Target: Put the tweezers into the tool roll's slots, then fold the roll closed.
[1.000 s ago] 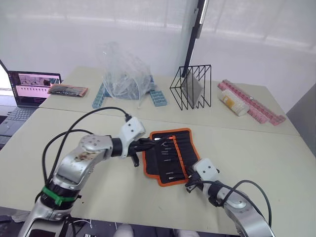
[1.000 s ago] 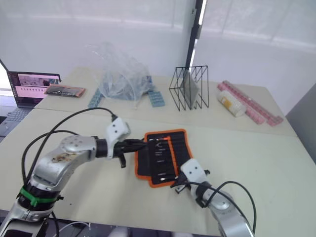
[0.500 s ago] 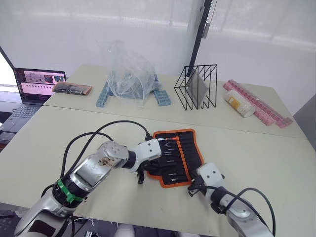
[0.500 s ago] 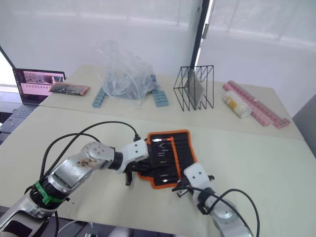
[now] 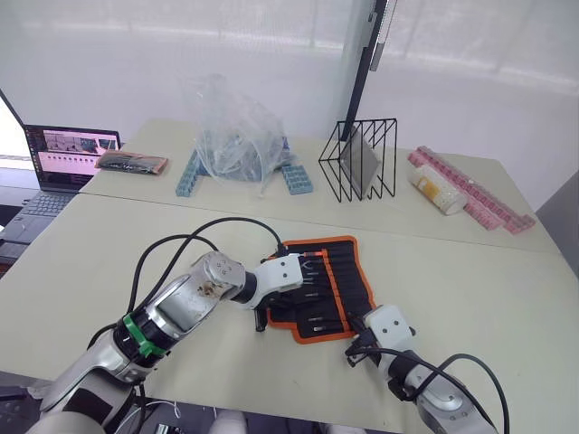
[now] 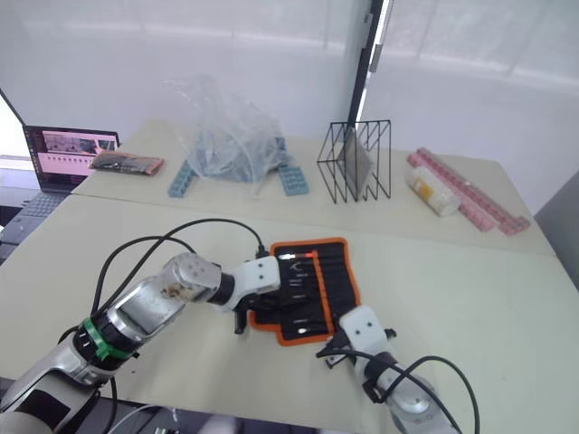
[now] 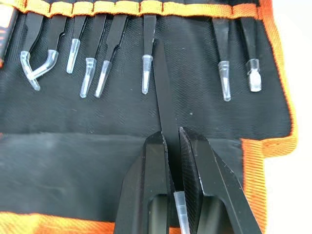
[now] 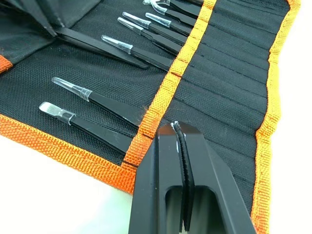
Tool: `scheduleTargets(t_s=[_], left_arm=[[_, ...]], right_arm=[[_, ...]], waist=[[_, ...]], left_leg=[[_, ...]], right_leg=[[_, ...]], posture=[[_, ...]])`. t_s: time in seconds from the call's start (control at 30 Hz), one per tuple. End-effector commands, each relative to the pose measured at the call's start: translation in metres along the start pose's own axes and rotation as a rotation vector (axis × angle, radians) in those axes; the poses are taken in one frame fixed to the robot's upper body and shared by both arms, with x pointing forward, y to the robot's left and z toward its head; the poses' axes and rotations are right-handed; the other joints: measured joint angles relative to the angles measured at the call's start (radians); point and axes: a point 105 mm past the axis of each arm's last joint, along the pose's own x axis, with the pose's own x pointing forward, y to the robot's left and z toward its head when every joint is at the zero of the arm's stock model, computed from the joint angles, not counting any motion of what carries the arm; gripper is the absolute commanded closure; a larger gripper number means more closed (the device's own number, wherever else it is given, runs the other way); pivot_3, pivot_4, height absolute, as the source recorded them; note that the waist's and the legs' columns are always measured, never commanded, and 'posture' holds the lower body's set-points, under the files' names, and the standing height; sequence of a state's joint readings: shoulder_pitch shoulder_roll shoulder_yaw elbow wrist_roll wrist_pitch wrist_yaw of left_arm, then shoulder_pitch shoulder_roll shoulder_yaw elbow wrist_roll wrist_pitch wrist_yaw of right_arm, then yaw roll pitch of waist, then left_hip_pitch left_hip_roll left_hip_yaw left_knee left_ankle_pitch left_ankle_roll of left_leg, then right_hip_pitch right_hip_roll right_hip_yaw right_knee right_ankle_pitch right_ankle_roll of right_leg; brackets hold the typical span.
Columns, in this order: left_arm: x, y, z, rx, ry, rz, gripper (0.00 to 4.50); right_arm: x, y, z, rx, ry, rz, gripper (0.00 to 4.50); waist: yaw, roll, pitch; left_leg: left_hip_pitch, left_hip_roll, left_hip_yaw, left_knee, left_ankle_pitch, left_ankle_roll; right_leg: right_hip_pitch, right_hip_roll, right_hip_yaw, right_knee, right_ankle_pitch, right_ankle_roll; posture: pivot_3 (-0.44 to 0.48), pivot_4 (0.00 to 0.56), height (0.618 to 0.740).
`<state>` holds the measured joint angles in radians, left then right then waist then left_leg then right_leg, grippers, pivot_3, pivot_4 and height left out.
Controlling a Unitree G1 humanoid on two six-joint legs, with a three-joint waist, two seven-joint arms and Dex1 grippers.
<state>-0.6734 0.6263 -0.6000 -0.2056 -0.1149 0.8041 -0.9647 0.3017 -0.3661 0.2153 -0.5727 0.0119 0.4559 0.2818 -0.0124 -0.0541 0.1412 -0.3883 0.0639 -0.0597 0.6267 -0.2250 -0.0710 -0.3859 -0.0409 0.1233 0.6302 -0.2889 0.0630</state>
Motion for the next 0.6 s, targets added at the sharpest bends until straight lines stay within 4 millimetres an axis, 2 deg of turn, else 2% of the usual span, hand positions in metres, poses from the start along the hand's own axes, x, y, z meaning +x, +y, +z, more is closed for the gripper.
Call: scheduleTargets(t_s=[0.03, 0.3, 0.6], left_arm=[[-0.0005, 0.0016, 0.0128, 0.077, -0.009, -0.009, 4.48], [-0.0026, -0.0038, 0.0204, 0.123, -0.003, -0.047, 4.48], [-0.0034, 0.0027, 0.0221, 0.146, 0.038, -0.036, 4.48]], right_arm=[[-0.0128, 0.0188, -0.0780, 0.088, 0.333, 0.053, 4.50], [-0.0108, 0.0187, -0.0771, 0.090, 0.330, 0.047, 4.50], [-0.0082, 0.0186, -0.0761, 0.092, 0.325, 0.046, 4.50]], waist=[[0.000, 0.000, 0.000], [-0.001, 0.000, 0.000], [-0.001, 0.000, 0.000]], left_leg=[[0.000, 0.000, 0.000, 0.000, 0.000, 0.000], [0.000, 0.000, 0.000, 0.000, 0.000, 0.000], [0.000, 0.000, 0.000, 0.001, 0.000, 0.000]], right_leg=[[0.000, 0.000, 0.000, 0.000, 0.000, 0.000], [0.000, 0.000, 0.000, 0.001, 0.000, 0.000], [0.000, 0.001, 0.000, 0.002, 0.000, 0.000]], posture=[[0.000, 0.150, 0.720], [0.000, 0.150, 0.720], [0.000, 0.150, 0.720]])
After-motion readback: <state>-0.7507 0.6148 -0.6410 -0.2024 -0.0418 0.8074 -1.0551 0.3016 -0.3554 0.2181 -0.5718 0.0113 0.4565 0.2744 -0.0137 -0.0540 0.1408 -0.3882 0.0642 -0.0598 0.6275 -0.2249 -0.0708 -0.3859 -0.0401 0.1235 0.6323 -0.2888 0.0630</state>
